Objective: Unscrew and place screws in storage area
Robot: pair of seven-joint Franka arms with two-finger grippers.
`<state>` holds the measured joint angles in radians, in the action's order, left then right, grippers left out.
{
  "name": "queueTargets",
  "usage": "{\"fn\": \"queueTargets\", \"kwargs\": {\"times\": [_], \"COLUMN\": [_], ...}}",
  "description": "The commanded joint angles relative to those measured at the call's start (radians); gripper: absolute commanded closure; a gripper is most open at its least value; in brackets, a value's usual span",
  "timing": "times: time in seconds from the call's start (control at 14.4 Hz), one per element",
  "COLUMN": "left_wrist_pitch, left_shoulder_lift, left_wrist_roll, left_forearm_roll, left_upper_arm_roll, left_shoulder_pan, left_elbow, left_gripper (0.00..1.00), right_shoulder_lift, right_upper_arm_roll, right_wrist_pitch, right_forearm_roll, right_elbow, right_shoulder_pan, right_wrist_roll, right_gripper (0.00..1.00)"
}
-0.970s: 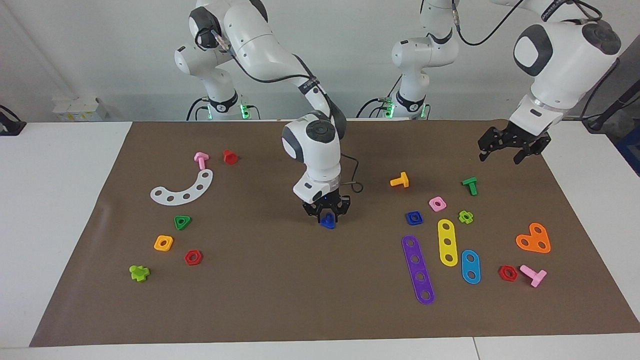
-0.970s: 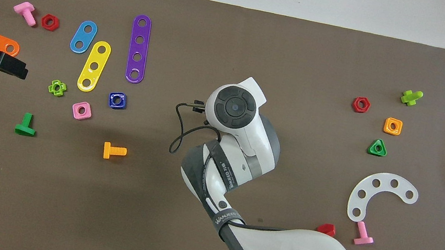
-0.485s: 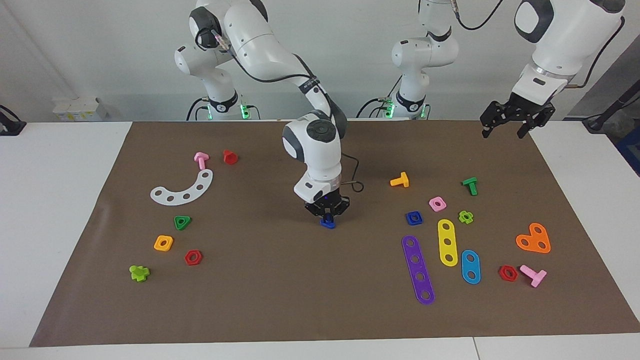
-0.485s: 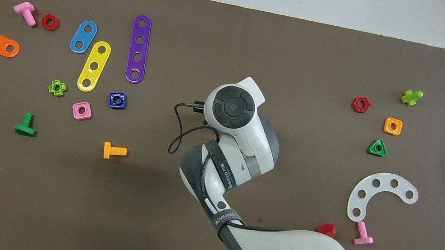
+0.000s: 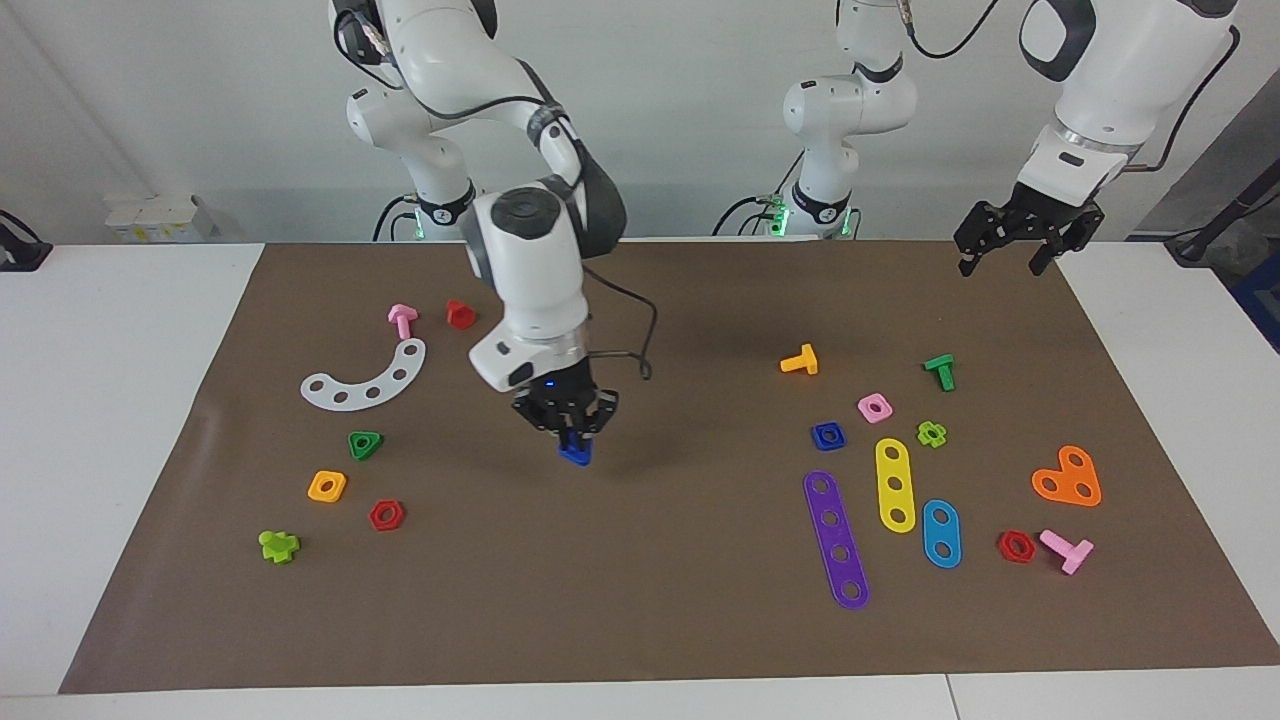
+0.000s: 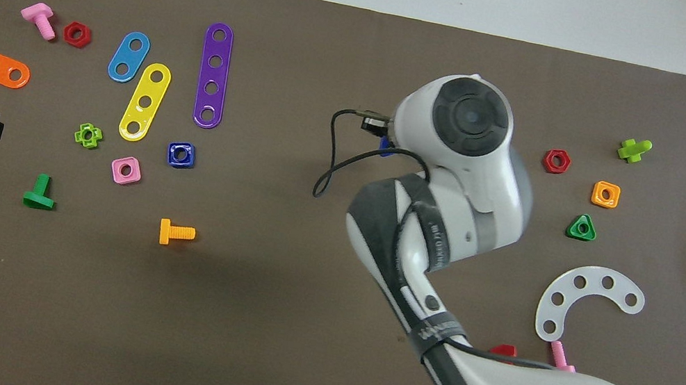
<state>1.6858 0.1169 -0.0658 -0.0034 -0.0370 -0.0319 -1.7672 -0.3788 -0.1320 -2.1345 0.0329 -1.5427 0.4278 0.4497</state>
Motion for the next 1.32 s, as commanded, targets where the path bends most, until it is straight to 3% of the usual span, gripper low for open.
{"fn": "queueTargets", "kwargs": {"times": [0.0, 0.21, 0.48, 0.62, 0.9, 1.25], "left_wrist_pitch": [0.040, 0.028, 0.003, -0.011, -0.101, -0.098], "left_shoulder_lift": [0.012, 0.009, 0.000, -0.002, -0.074, -0.132], "left_wrist_roll": [0.017, 0.015, 0.014, 0.012, 0.012, 0.009], "left_forearm_roll": [0.026, 0.026, 0.017, 0.017, 0.014, 0.013], "left_upper_arm_roll": [0.002, 0.002, 0.002, 0.002, 0.003, 0.003], "left_shoulder_pan": [0.009, 0.009, 0.010, 0.010, 0.007, 0.003], "left_elbow": [-0.032, -0.023, 0.005, 0.014, 0.169, 0.207], "left_gripper": [0.00, 0.00, 0.00, 0.00, 0.00, 0.00], "right_shoulder_lift": [0.067, 0.115, 0.149, 0.143, 0.149, 0.158], "right_upper_arm_roll": [0.017, 0.018, 0.018, 0.018, 0.018, 0.017], "right_wrist_pitch": [-0.010, -0.071, -0.310, -0.320, -0.309, -0.278], "right_forearm_roll": [0.010, 0.015, 0.016, 0.016, 0.018, 0.018], "right_elbow": [-0.121, -0.256, -0.490, -0.494, -0.520, -0.522], "right_shoulder_pan": [-0.107, -0.204, -0.239, -0.244, -0.239, -0.242], "right_wrist_roll": [-0.142, -0.271, -0.335, -0.335, -0.336, -0.353], "right_gripper": [1.00, 1.00, 1.00, 1.00, 1.00, 1.00]}}
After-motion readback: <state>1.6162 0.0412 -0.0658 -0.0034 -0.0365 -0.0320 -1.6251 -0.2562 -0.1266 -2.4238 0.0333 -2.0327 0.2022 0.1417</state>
